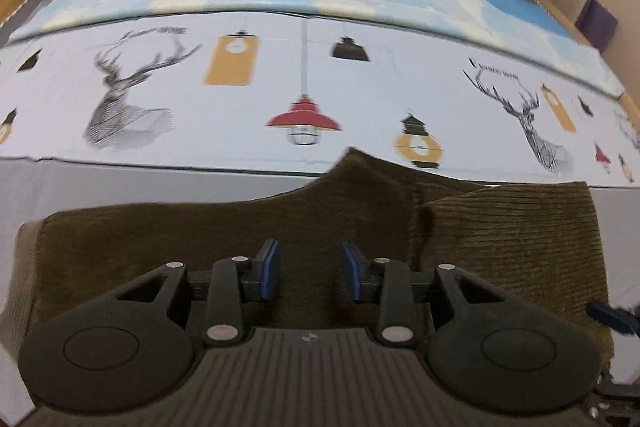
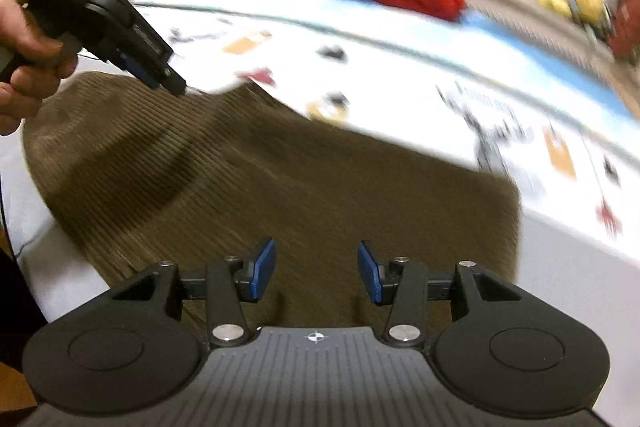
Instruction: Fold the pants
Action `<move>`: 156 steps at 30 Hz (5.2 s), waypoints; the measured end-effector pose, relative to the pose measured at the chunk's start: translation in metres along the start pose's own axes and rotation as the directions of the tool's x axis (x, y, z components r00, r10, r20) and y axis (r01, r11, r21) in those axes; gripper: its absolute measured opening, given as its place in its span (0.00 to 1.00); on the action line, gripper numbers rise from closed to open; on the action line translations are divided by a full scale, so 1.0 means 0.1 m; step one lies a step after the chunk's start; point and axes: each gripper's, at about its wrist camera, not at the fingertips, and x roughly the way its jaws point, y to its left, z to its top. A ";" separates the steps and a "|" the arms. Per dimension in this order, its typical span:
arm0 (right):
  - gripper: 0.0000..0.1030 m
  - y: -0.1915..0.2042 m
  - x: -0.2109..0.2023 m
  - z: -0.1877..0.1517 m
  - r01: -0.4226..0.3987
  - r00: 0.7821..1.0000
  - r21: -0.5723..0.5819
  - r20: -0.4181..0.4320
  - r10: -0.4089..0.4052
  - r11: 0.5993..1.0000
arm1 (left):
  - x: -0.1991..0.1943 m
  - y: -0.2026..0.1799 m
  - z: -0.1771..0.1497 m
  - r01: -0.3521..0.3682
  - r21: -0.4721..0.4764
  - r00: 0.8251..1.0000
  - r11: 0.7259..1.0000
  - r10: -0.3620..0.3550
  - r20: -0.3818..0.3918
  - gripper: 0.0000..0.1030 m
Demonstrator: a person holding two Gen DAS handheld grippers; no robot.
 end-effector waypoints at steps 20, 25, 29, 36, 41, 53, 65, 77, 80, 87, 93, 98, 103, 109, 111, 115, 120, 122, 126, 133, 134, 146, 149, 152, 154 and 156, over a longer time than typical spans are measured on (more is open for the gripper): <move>0.46 0.84 0.70 0.20 -0.214 0.940 -0.111 -0.295 0.173 0.971 | -0.57 2.61 -0.85 0.088 -0.500 0.988 0.861 -0.139 -0.066 0.59; 0.47 0.86 0.68 0.26 -0.210 0.949 -0.121 -0.264 0.173 0.970 | -0.42 2.72 -0.89 0.044 -0.544 0.980 0.838 -0.142 -0.140 0.65; 0.47 0.86 0.70 0.24 -0.216 0.948 -0.140 -0.266 0.173 0.966 | -0.26 2.79 -0.93 0.021 -0.592 0.973 0.805 -0.153 -0.175 0.65; 0.47 0.83 0.66 0.22 -0.224 0.946 -0.130 -0.267 0.183 0.966 | -0.06 2.72 -0.89 0.001 -0.585 0.972 0.811 -0.138 -0.189 0.66; 0.47 0.75 0.62 0.27 -0.220 0.952 -0.092 -0.240 0.192 0.971 | -0.24 2.46 -0.72 -0.062 -0.522 0.987 0.851 -0.023 -0.156 0.32; 0.47 -0.38 0.17 0.27 0.099 0.995 0.333 -0.030 -0.095 0.938 | -1.11 0.37 -0.06 0.274 0.013 0.935 0.962 -0.269 0.231 0.26; 0.47 -1.68 -0.36 -0.59 0.201 0.968 0.840 -0.093 -0.231 0.504 | -1.09 -1.64 -0.17 0.484 0.336 0.832 0.808 -0.544 0.110 0.50; 0.86 -1.16 0.35 -0.39 0.107 0.968 0.703 -0.234 0.087 0.703 | -0.74 -0.98 -0.17 0.132 0.291 0.984 0.947 -0.162 0.079 0.51; 0.89 -1.11 0.46 -0.38 0.150 0.958 0.691 -0.278 0.068 0.707 | -0.63 -0.91 -0.15 0.045 0.308 0.994 0.950 -0.073 0.080 0.50; 0.35 -0.95 0.34 -0.13 0.128 0.979 0.612 -0.202 -0.002 0.780 | -0.64 -0.69 -0.14 -0.025 0.344 0.992 0.938 -0.019 0.122 0.50; 0.27 -1.24 -0.37 -0.06 0.041 0.994 0.612 0.053 -0.093 0.790 | -0.68 -0.61 -0.05 0.012 0.288 0.991 0.958 -0.049 0.122 0.50; 0.29 -1.45 -0.12 -0.29 0.166 0.983 0.576 -0.157 -0.091 0.800 | -0.59 -0.81 -0.09 0.038 0.360 0.993 0.932 -0.074 0.088 0.50; 0.31 -1.51 -0.14 -0.31 0.203 0.979 0.611 -0.137 -0.150 0.765 | -0.50 -0.97 -0.18 0.111 0.407 0.991 0.907 -0.132 0.024 0.50; 0.45 -1.51 -0.15 -0.36 0.134 0.988 0.588 -0.142 -0.062 0.798 | -0.30 -1.14 -0.50 0.264 0.576 0.964 0.774 -0.188 -0.188 0.49; 0.52 -1.56 0.10 -0.56 0.207 0.957 0.616 -0.290 -0.026 0.760 | -0.06 -1.20 -0.74 0.235 0.658 0.960 0.716 -0.063 -0.274 0.48; 0.56 -1.67 0.00 -0.58 0.190 0.970 0.679 -0.242 -0.028 0.709 | -0.06 -1.18 -0.68 0.229 0.639 0.961 0.734 -0.066 -0.269 0.48; 0.55 -1.64 -0.02 -0.65 0.177 0.968 0.660 -0.252 -0.006 0.730 | -0.18 -0.88 -0.21 0.231 0.388 0.972 0.892 -0.190 -0.140 0.48; 0.64 -1.63 0.04 -0.74 0.197 0.958 0.649 -0.288 -0.003 0.735 | -0.17 -0.78 -0.07 0.228 0.279 0.973 0.933 -0.209 -0.096 0.48; 0.63 -1.63 -0.05 -0.79 0.168 0.966 0.675 -0.258 0.017 0.719 | -0.10 -0.79 0.06 0.232 0.189 0.973 0.954 -0.227 -0.047 0.27; 0.62 -1.65 -0.08 -0.82 0.125 0.975 0.691 -0.220 0.043 0.712 | 0.40 -0.98 0.15 0.156 0.158 0.980 0.975 -0.134 -0.145 0.30; 0.66 -1.66 -0.05 -0.82 0.120 0.975 0.691 -0.217 0.046 0.712 | 0.52 -0.96 0.14 0.112 0.164 0.977 0.980 -0.078 -0.196 0.37; 0.87 -1.74 0.33 -0.80 0.057 0.967 0.709 -0.214 0.136 0.703 | 0.84 -0.69 0.12 0.212 -0.089 0.910 0.973 -0.230 -0.345 0.79; 0.82 -1.75 0.37 -0.78 0.040 0.970 0.729 -0.192 0.148 0.683 | 0.95 -0.66 0.09 0.229 -0.124 0.898 0.966 -0.259 -0.356 0.80; 0.67 -1.71 0.33 -0.72 0.042 0.977 0.716 -0.174 0.120 0.697 | 0.99 -0.65 0.07 0.239 -0.114 0.900 0.964 -0.264 -0.347 0.63; 0.57 -1.70 0.29 -0.68 0.040 0.982 0.716 -0.155 0.103 0.697 | 0.94 -0.65 0.11 0.241 -0.093 0.908 0.966 -0.258 -0.329 0.38; 0.50 -1.71 0.26 -0.62 0.031 0.988 0.721 -0.128 0.089 0.693 | 0.81 -0.63 0.18 0.252 -0.083 0.923 0.964 -0.265 -0.278 0.31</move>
